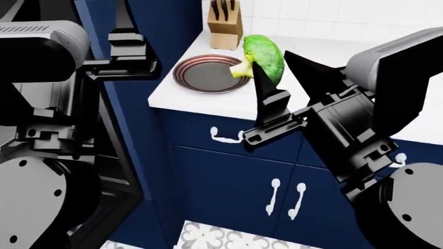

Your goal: Pick the broccoli from the top rack in the oven and place it on the plate on the counter.

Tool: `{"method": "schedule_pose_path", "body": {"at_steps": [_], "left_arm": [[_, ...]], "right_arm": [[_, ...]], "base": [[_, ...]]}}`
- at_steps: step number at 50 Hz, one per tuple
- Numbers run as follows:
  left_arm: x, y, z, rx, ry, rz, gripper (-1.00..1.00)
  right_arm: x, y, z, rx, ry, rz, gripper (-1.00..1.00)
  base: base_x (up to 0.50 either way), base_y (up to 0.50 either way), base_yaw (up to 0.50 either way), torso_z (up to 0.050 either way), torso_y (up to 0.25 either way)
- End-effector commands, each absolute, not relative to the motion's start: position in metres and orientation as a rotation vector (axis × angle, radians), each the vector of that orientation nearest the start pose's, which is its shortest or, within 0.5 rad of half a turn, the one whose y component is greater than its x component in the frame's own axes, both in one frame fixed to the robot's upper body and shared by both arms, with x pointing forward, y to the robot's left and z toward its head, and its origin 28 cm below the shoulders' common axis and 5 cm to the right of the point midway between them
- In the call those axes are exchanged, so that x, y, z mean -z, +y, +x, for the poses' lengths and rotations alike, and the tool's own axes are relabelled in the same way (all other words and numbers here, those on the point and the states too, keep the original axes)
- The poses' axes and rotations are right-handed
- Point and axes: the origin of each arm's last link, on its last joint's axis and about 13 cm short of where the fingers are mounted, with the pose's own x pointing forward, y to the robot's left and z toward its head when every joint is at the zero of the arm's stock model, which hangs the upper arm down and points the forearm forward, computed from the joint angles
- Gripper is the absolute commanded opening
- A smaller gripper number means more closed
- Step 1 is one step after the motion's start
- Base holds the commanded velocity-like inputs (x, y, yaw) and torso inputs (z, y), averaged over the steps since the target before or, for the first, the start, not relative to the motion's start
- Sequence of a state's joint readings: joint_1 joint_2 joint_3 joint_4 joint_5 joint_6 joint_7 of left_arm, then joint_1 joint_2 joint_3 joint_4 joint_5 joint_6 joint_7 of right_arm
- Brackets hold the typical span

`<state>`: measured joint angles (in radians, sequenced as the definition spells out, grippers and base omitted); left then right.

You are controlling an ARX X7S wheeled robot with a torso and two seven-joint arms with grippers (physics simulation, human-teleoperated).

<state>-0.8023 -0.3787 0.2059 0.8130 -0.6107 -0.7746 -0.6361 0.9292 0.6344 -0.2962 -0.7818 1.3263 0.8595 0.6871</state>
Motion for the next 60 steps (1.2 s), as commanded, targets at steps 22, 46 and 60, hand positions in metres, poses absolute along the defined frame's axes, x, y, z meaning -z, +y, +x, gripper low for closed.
{"method": "schedule_pose_path", "body": {"at_steps": [22, 46, 60], "left_arm": [[-0.2819, 0.1929, 0.2258, 0.008, -0.667, -0.032, 1.0], [-0.2811, 0.1918, 0.2255, 0.011, -0.665, -0.038, 1.0], [-0.2819, 0.192, 0.2253, 0.01, -0.668, -0.036, 1.0]], "right_arm": [[-0.2736, -0.0917, 0.2035, -0.439, -0.281, -0.095, -1.0], [-0.2736, -0.0921, 0.2031, -0.436, -0.282, -0.093, -1.0], [-0.2742, -0.092, 0.2032, -0.438, -0.285, -0.097, -1.0]], "base": [[0.24, -0.09, 0.0, 0.0, 0.0], [0.49, 0.08, 0.0, 0.0, 0.001], [0.49, 0.08, 0.0, 0.0, 0.001]]}}
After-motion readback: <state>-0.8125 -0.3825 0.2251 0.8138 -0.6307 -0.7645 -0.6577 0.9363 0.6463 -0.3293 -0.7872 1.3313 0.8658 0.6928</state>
